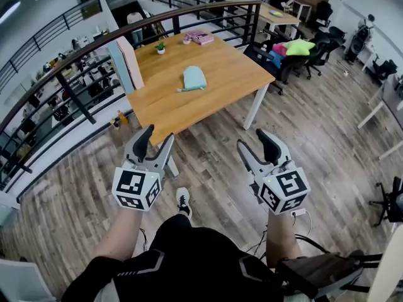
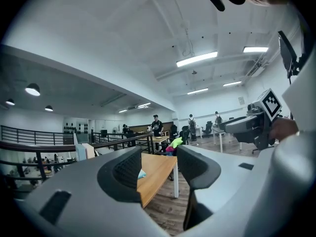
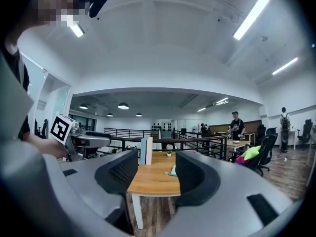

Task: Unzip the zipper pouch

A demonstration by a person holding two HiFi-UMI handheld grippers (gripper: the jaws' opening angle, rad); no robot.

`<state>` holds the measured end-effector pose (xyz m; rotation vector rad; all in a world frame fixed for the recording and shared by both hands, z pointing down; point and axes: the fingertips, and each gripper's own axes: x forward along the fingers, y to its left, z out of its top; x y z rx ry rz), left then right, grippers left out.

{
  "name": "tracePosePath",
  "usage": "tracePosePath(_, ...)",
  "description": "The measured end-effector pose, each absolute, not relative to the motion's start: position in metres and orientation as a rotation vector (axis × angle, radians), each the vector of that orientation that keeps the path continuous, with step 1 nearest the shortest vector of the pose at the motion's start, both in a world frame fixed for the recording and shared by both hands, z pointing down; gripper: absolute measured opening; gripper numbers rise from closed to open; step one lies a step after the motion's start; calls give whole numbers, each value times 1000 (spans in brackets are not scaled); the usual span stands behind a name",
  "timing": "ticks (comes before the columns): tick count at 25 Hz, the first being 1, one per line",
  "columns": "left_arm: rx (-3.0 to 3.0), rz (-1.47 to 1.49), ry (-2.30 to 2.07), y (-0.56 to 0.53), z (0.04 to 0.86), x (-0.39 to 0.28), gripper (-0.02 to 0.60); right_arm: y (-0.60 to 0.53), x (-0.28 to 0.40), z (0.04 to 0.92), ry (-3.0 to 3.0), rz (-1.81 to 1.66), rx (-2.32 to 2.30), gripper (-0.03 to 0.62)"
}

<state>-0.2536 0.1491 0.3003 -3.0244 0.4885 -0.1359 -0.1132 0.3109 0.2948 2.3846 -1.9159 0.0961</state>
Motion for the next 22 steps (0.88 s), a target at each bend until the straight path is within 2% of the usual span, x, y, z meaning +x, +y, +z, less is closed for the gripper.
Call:
tracePosePath(12, -3048, -111, 418, 10, 303, -164, 235, 174, -41, 298, -1881, 108, 2369, 250)
tracePosePath(22, -3055, -131, 422, -95, 308, -120, 235, 75, 8, 304, -1860, 147, 2352, 249)
